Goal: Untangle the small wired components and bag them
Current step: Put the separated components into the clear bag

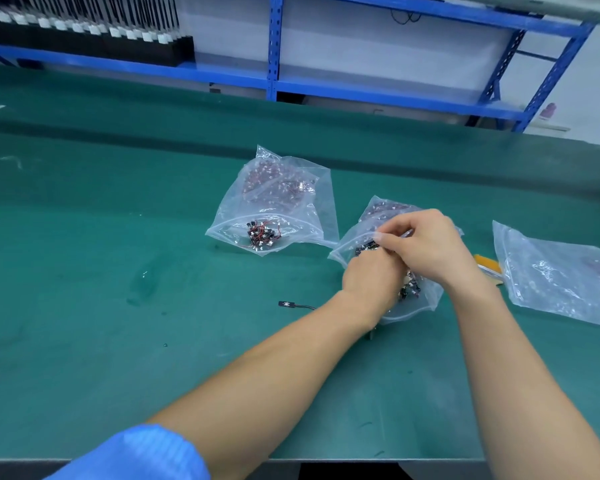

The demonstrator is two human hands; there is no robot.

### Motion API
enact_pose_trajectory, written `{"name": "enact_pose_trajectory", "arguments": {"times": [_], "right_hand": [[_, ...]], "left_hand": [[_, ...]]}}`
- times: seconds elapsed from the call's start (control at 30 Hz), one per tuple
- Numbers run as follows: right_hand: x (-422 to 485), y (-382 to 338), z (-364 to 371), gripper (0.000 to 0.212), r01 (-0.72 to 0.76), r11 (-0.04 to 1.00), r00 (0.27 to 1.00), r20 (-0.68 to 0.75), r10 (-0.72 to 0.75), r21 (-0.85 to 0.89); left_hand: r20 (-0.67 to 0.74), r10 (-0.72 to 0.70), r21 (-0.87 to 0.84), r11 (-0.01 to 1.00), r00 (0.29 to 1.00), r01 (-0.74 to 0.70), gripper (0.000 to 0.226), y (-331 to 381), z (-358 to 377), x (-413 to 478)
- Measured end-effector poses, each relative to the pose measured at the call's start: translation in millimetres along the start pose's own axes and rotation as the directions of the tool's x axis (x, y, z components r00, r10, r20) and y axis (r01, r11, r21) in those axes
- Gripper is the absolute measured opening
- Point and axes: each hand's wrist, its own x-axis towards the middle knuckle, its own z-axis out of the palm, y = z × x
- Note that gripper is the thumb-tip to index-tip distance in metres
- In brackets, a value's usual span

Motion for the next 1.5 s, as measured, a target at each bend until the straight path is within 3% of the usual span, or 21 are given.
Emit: {"name": "enact_pose_trajectory", "arguments": {"times": [0.17, 0.4, 0.63, 0.8, 0.97, 1.07, 1.13, 1.23, 1.37, 1.5], "right_hand": [[-1.3, 2.3, 2.2, 0.015, 0.008, 1.000, 1.000, 0.010, -0.008, -0.031], [-0.8, 5.6, 10.2, 0.013, 0.002, 0.999, 1.000, 0.019, -0.001, -0.044], [-3.1, 7.3, 22.1, 0.012, -0.026, 0.999, 0.999, 0.018, 0.027, -0.047], [-3.9, 7.1, 20.0, 0.010, -0.020, 0.999, 1.000, 0.022, 0.021, -0.043], [-3.7, 8.7, 17.2, 0.014, -0.021, 0.999, 1.000, 0.008, 0.022, -0.044], [-3.3, 9.4, 18.6, 0.014, -0.029, 0.999, 1.000, 0.004, 0.030, -0.041], [-2.7, 10.6, 19.5, 0.013, -0.039, 0.999, 0.999, 0.000, 0.039, -0.037], [-2.5, 11.9, 20.0, 0.013, -0.042, 0.999, 0.999, 0.004, 0.042, -0.032], [-3.1, 12.1, 20.5, 0.014, -0.042, 0.999, 0.999, 0.008, 0.043, -0.034], [-4.0, 11.7, 20.7, 0.013, -0.043, 0.998, 0.999, 0.007, 0.044, -0.037]], "left_hand": [[0.070, 0.108, 0.066, 0.991, 0.992, -0.113, 0.055, -18.9, -3.9, 0.6], [-0.003, 0.358, -0.077, 0.931, 0.934, -0.357, 0.029, -54.5, -31.9, -38.2], [-0.074, 0.182, -0.106, 0.976, 0.980, -0.190, 0.023, -56.5, -25.7, -41.1], [-0.200, -0.006, -0.303, 0.951, 0.980, -0.056, 0.015, -47.3, -10.0, -36.6], [-0.239, 0.082, -0.359, 0.918, 0.968, -0.166, 0.036, -59.4, -12.1, -51.7], [-0.293, 0.022, -0.362, 0.923, 0.956, -0.132, 0.028, -76.6, -23.5, -65.1], [-0.216, -0.055, -0.258, 0.966, 0.975, -0.002, 0.025, -90.6, -31.1, -74.5], [0.033, -0.175, -0.062, 0.982, 0.984, 0.177, 0.032, -109.5, -37.9, -88.6], [0.140, -0.151, -0.040, 0.987, 0.978, 0.158, 0.006, -115.0, -43.1, -93.9], [0.149, -0.092, -0.075, 0.992, 0.985, 0.104, 0.006, -108.8, -40.5, -93.3]]}}
